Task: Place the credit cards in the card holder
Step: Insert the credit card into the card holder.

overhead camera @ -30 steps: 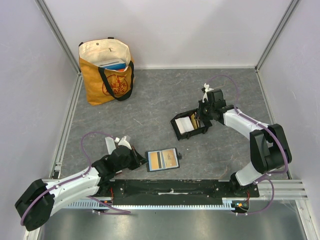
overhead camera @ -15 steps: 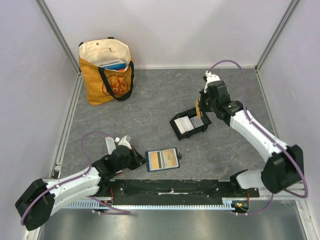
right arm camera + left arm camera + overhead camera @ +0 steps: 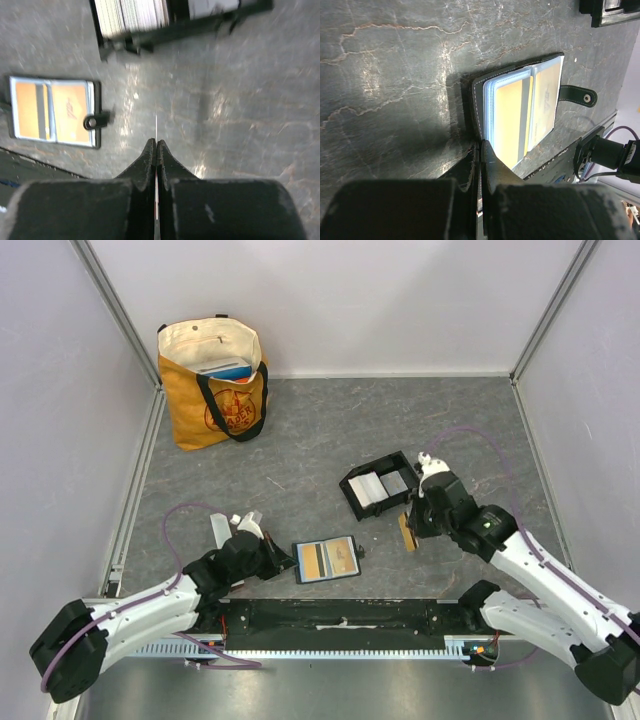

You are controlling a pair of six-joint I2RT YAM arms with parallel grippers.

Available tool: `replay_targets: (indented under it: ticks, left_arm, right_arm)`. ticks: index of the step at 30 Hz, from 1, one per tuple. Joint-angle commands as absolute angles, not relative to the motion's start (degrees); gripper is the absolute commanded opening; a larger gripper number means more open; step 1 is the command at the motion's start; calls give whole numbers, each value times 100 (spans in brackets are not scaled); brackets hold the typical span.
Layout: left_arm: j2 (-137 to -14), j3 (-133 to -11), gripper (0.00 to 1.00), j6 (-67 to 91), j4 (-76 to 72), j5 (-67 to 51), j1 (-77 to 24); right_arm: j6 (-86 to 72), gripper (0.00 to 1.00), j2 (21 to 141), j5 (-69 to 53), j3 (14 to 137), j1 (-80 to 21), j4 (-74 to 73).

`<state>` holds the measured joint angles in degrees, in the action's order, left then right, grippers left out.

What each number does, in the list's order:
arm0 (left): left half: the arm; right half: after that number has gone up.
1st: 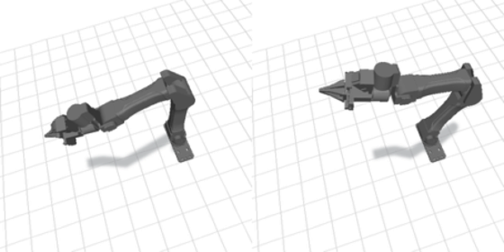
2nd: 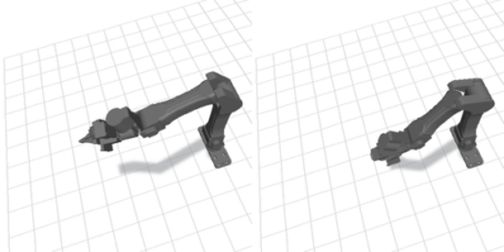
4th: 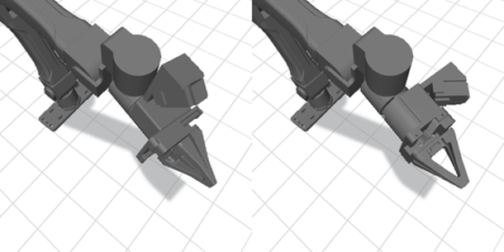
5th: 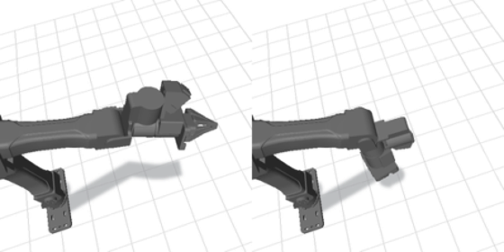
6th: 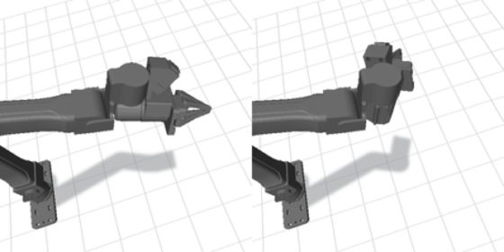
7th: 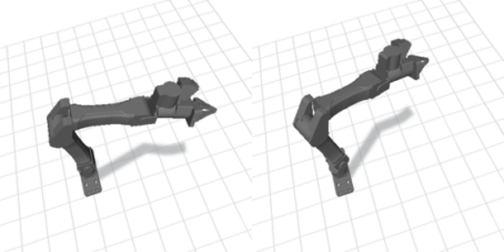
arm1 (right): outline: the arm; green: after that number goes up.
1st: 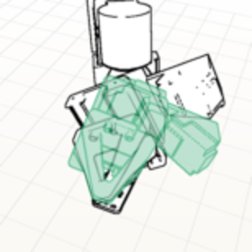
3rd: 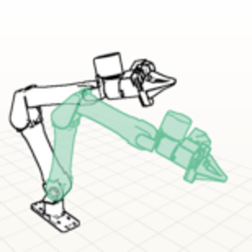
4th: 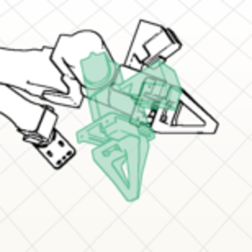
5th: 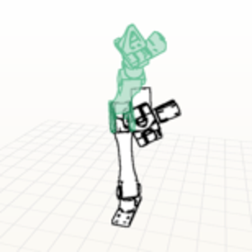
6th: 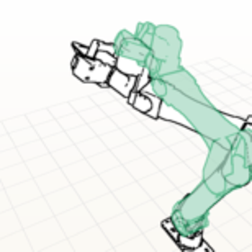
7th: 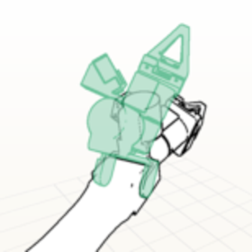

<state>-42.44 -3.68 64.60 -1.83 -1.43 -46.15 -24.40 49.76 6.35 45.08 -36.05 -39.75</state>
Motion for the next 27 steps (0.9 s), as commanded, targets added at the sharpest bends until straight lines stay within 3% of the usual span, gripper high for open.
replay_targets:
  ticks: [1,6,16,27]
  left_arm:
    - [-4201,-439,2,6451,-272,-220,-4632]
    - [-4307,-501,2,6434,-272,-237,-4641]
    - [-4438,-562,2,6416,-325,-237,-4632]
    - [-4570,-598,2,6407,-352,-272,-4632]
  right_arm:
    - [-2987,0,5158,702,4447,-3911,-4175]
    - [-3506,0,5633,948,4114,-4200,-3745]
    - [-4245,5,5950,2636,3393,-5132,-2954]
    - [-4298,21,6337,2286,3112,-5177,-2452]
